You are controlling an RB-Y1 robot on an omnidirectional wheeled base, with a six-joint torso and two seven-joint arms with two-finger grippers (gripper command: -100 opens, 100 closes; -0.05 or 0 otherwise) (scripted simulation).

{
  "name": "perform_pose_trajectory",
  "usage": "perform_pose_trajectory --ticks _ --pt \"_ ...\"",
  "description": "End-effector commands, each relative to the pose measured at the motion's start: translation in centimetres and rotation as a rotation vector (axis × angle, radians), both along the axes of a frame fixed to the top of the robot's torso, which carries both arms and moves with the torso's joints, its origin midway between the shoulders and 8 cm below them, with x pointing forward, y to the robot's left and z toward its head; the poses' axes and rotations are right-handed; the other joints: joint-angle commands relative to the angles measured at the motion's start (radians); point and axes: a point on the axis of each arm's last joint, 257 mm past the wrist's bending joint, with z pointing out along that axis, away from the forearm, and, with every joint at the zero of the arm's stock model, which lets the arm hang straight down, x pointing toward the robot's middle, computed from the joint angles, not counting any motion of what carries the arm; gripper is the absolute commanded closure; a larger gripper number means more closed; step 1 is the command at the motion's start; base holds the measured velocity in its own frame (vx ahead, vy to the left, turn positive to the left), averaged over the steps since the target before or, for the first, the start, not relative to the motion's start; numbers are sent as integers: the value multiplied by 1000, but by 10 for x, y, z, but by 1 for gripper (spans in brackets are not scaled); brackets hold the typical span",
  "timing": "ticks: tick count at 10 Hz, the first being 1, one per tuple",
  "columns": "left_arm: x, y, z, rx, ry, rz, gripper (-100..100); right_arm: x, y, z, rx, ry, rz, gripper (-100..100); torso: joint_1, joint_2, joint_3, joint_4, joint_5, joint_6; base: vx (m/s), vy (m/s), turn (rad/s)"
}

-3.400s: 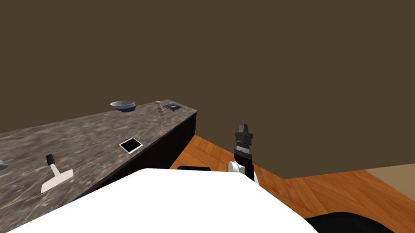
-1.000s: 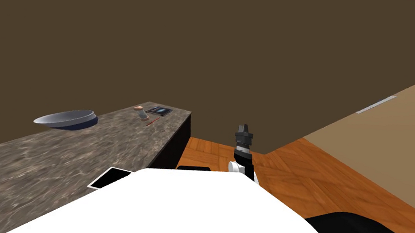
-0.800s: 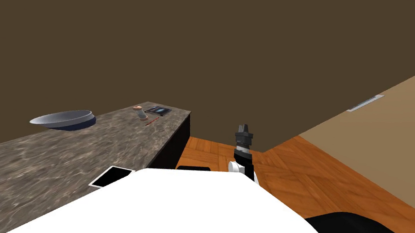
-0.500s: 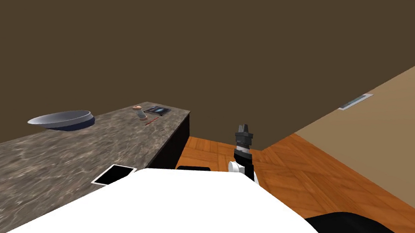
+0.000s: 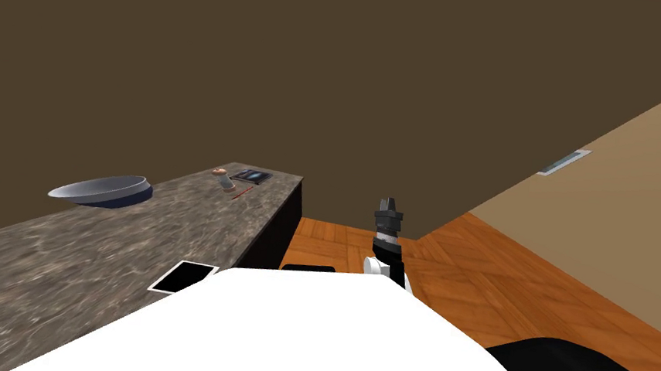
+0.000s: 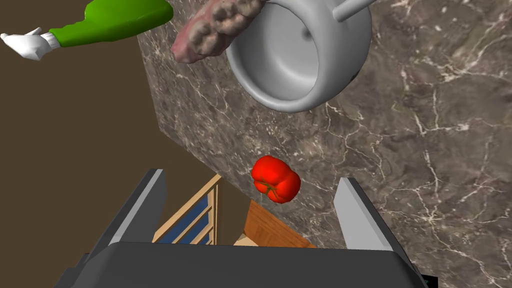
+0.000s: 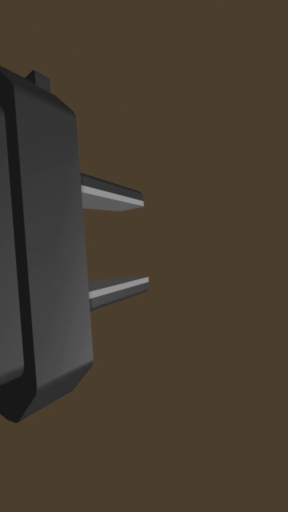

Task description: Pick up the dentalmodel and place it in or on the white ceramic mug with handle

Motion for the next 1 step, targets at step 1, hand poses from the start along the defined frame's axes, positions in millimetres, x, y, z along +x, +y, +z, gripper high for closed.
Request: perform_pose_trajectory --ticks 1 --pt "0 0 0 0 0 0 0 0 0 0 0 0 0 0 0 0 0 0 0 0 0 0 0"
